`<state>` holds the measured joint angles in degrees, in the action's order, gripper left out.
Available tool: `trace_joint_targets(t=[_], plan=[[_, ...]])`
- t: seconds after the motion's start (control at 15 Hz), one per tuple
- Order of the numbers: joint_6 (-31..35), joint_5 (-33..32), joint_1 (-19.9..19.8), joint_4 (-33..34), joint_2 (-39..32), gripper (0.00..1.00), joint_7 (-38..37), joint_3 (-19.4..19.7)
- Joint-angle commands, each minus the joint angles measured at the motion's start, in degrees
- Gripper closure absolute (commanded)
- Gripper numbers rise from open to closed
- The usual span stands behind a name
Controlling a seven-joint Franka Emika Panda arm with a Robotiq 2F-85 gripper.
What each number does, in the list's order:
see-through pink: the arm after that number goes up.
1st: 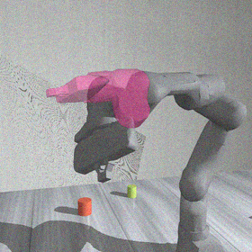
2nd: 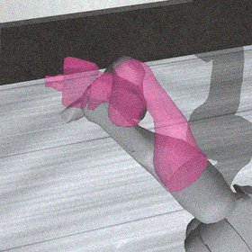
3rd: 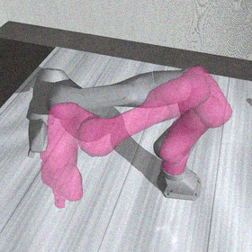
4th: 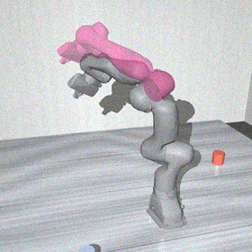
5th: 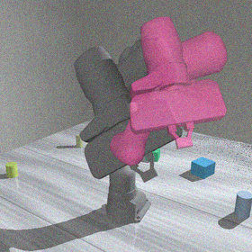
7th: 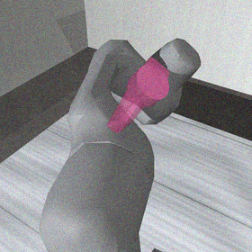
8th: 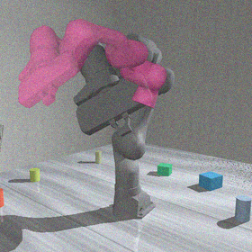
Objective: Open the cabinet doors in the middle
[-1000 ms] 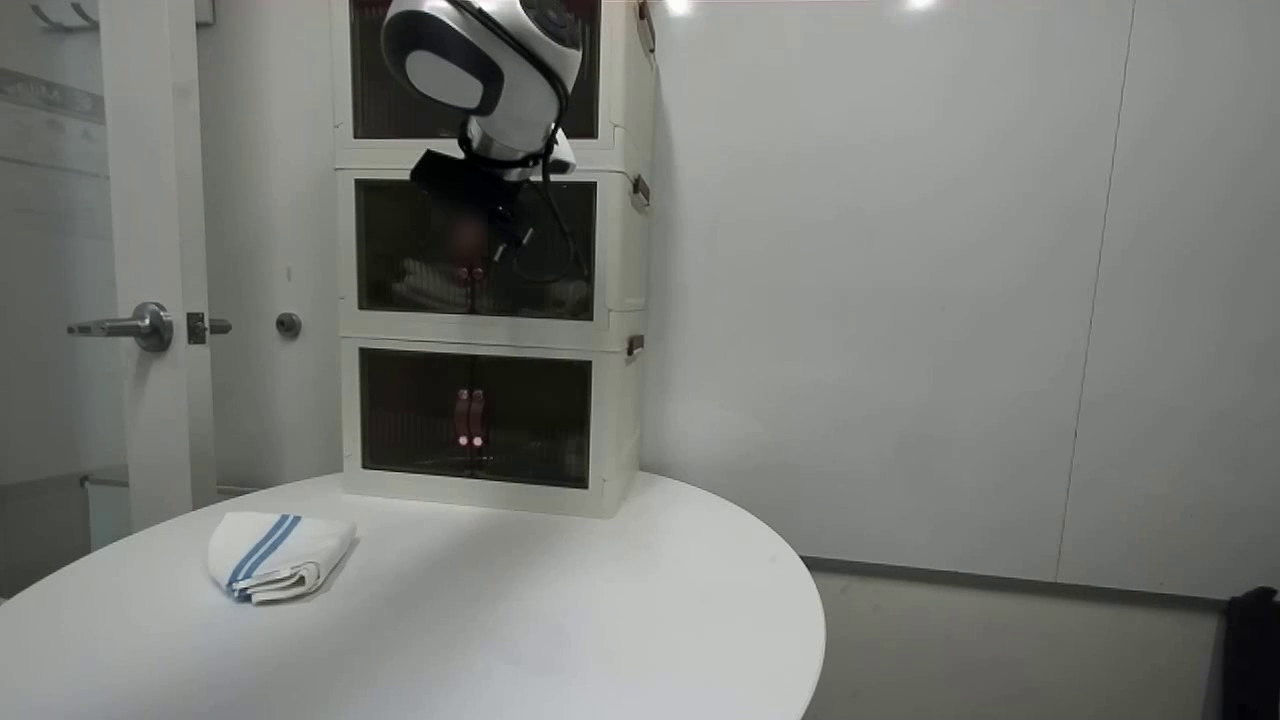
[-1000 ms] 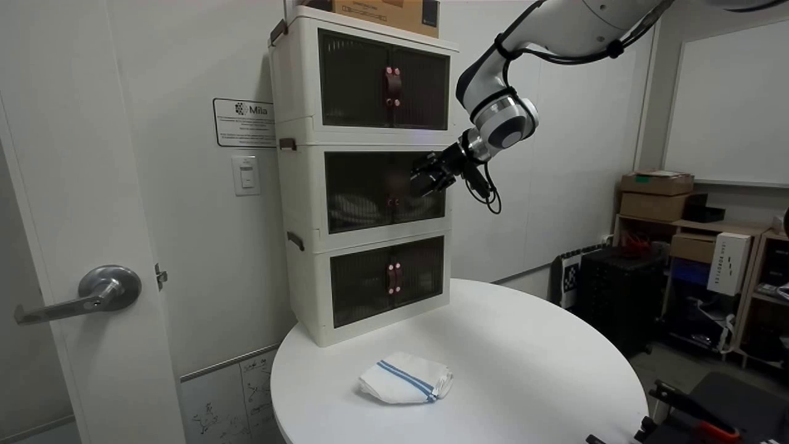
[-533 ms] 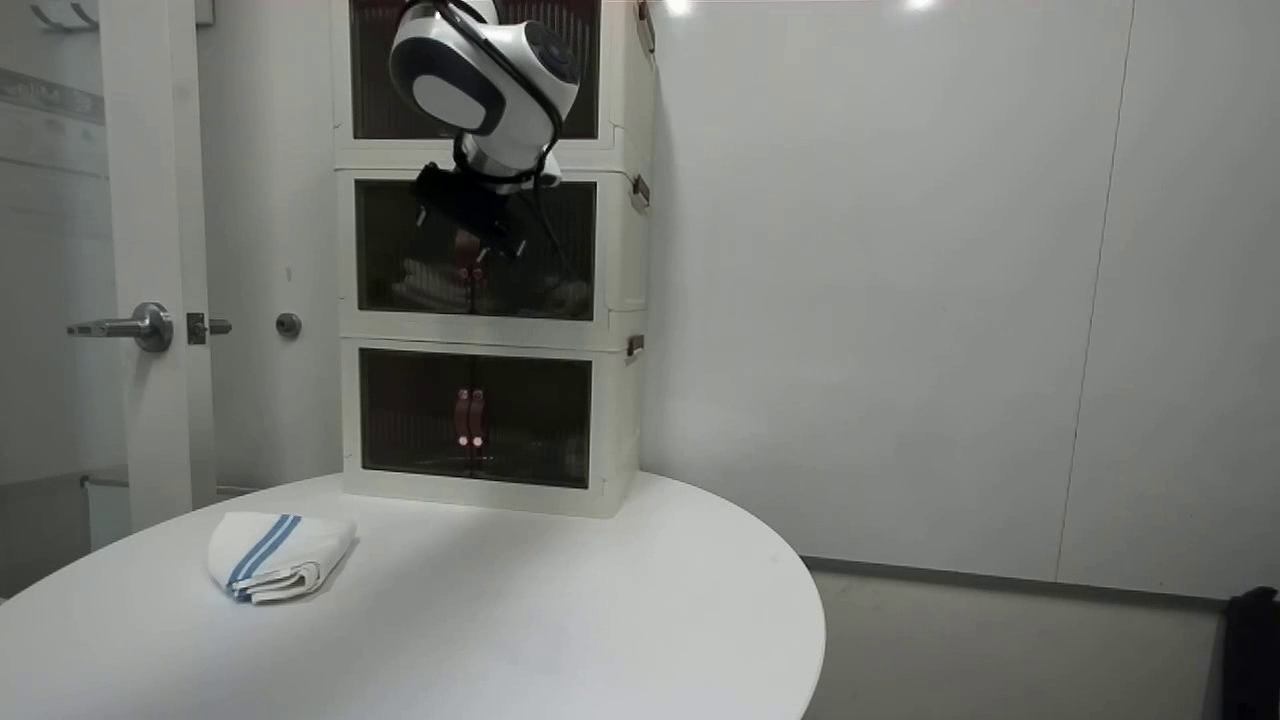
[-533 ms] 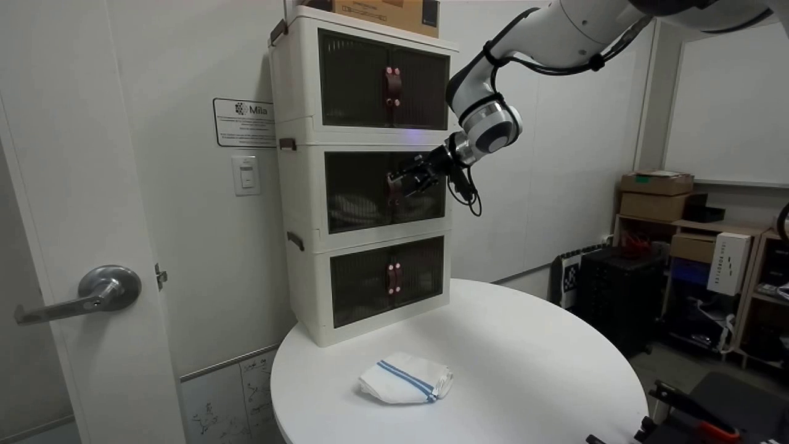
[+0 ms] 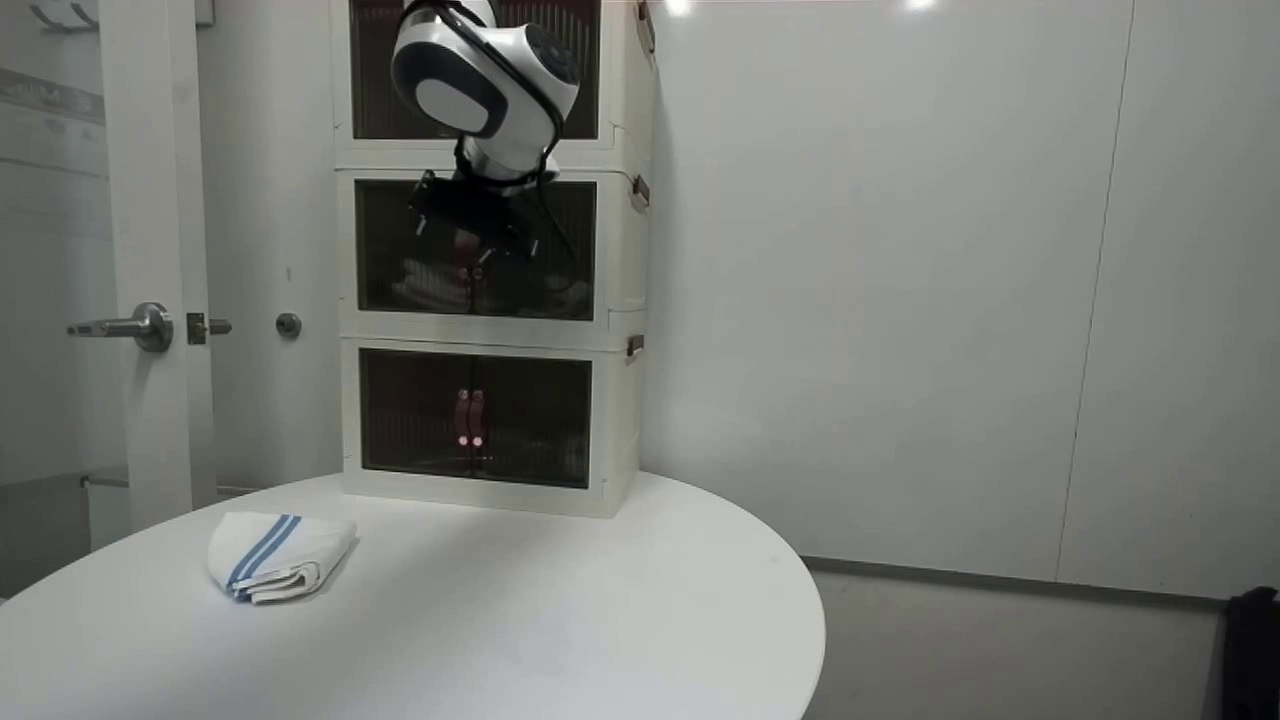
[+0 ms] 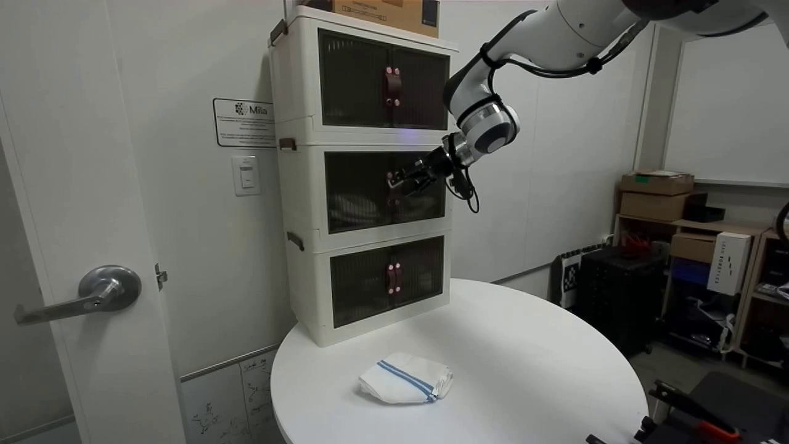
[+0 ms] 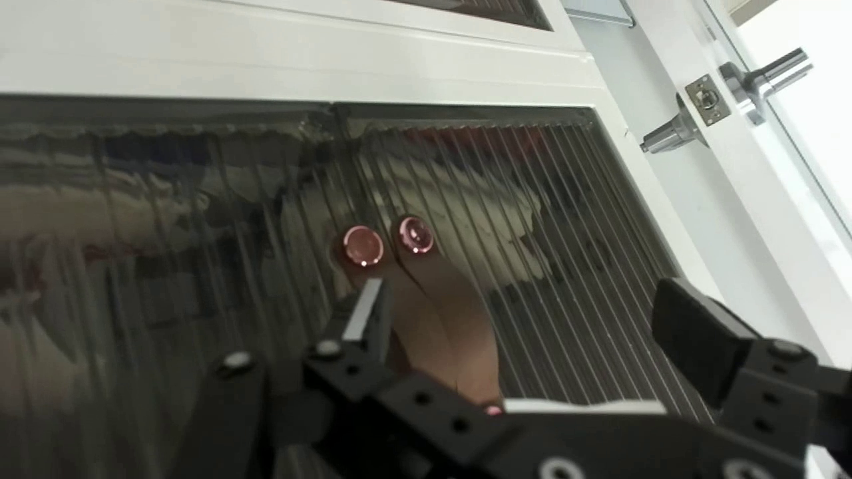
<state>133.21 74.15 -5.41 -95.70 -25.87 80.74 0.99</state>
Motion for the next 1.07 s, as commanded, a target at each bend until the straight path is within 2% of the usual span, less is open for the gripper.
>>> trace_joint_targets(t=[0.0,0.33,0.47,1.0], plan=[[0.1,0.2,-0.5,1.7,-0.4,0.0,3.2,-0.5],[0.2,1.5,-0.8,3.1,-0.4,0.0,5.2,-0.7],[-0.2,1.6,-0.9,3.6,-0.6,0.26,5.4,-0.7],[-0.9,1.0,-1.6,2.3,-0.1,0.85,5.1,-0.6]])
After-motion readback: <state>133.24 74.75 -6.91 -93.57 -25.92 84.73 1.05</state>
